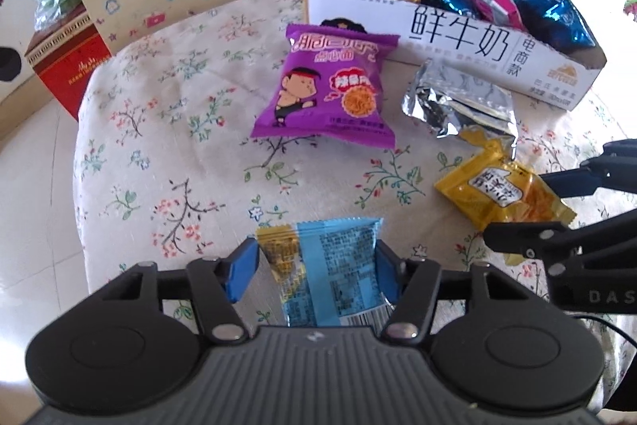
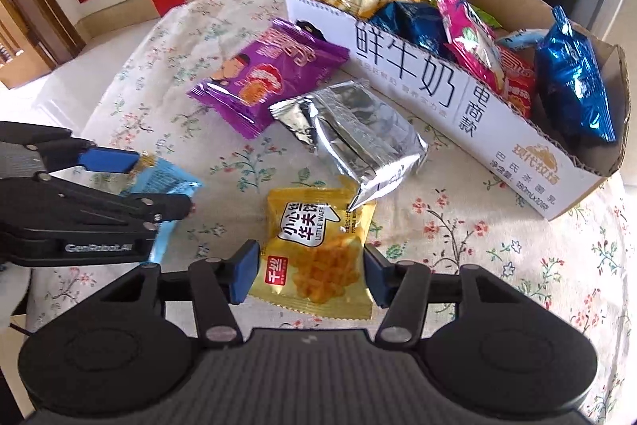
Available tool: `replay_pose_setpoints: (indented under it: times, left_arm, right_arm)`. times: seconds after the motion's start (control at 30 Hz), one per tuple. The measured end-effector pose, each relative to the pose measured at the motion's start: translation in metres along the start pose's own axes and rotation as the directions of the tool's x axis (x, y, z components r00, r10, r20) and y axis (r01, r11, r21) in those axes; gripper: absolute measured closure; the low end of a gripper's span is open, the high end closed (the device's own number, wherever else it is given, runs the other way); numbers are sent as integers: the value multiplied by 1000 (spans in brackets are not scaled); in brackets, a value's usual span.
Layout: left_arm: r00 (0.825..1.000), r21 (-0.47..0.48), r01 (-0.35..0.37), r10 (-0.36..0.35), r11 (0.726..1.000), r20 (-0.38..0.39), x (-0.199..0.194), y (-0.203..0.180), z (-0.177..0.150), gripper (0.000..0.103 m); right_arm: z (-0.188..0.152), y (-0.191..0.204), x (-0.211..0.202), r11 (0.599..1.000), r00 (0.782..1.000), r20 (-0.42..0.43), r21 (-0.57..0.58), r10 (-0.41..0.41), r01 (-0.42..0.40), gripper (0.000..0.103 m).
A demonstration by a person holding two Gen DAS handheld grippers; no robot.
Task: Organize snacks
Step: 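Grasp the blue packet with left tool while right tool grasps the yellow waffle packet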
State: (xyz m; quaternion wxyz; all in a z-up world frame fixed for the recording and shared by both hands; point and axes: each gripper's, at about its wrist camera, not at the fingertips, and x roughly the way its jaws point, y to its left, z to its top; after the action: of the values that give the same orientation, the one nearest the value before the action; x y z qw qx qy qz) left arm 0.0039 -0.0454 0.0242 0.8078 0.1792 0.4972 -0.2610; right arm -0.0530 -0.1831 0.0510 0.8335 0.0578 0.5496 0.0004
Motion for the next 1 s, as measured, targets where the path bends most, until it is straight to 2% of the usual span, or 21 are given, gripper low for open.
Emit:
replay_pose_setpoints:
  times: [0.27, 0.5, 0.53, 0.63, 0.8, 0.9, 1.0]
  left_arm:
    - [995, 35, -63, 60, 997, 76, -12, -2, 4, 43]
    - [979, 64, -133, 121, 989, 162, -25, -3, 8, 43]
    - [977, 65, -138, 126, 988, 171, -27, -3, 9, 43]
    - [971, 66, -153, 138, 986, 195, -31, -3, 12, 43]
    - [970, 58, -156, 142, 986, 199, -32, -2, 14, 42]
    - [970, 52, -157, 144, 986, 197, -32, 1, 15, 42]
    - [971, 44, -156, 145, 987, 192, -32, 3, 15, 42]
  right_arm:
    - [3, 5, -21, 999, 996, 75, -15, 42, -41, 41]
    - [10, 5, -42, 999, 986, 162, -18, 44, -42, 41]
    - [12, 6, -45, 999, 984, 175, -21, 42, -39, 50]
    - [16, 7, -49, 999, 979, 202, -24, 39, -35, 51]
    - [18, 5, -42, 999, 986, 163, -20, 43, -40, 51]
    - [15, -2, -34, 998, 993, 101, 15, 67, -69, 49]
    - [6, -8, -26, 996, 998, 43, 71, 47, -50, 39]
